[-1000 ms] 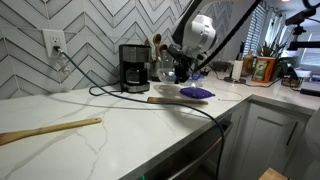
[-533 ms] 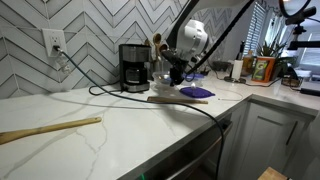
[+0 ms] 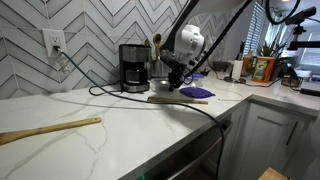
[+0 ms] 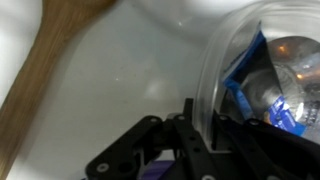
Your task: Pick up the clear bowl with a metallic plate inside and move it to the right of the coffee maker
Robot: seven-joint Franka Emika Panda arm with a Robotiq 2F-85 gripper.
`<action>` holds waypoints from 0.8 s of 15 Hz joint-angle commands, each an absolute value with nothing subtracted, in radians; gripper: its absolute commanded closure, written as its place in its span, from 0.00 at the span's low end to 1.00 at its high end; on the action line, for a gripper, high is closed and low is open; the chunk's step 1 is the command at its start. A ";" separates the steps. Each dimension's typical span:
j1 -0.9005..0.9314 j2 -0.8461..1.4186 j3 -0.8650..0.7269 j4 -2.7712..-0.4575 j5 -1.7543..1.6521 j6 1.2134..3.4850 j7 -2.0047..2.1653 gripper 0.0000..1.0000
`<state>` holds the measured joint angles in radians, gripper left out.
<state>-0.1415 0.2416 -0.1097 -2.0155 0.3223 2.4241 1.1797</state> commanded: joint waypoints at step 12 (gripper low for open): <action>-0.159 -0.153 -0.163 -2.138 0.163 2.102 0.910 0.00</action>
<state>-0.1525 -0.0052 -0.1591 -2.0339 0.2176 2.1554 1.0312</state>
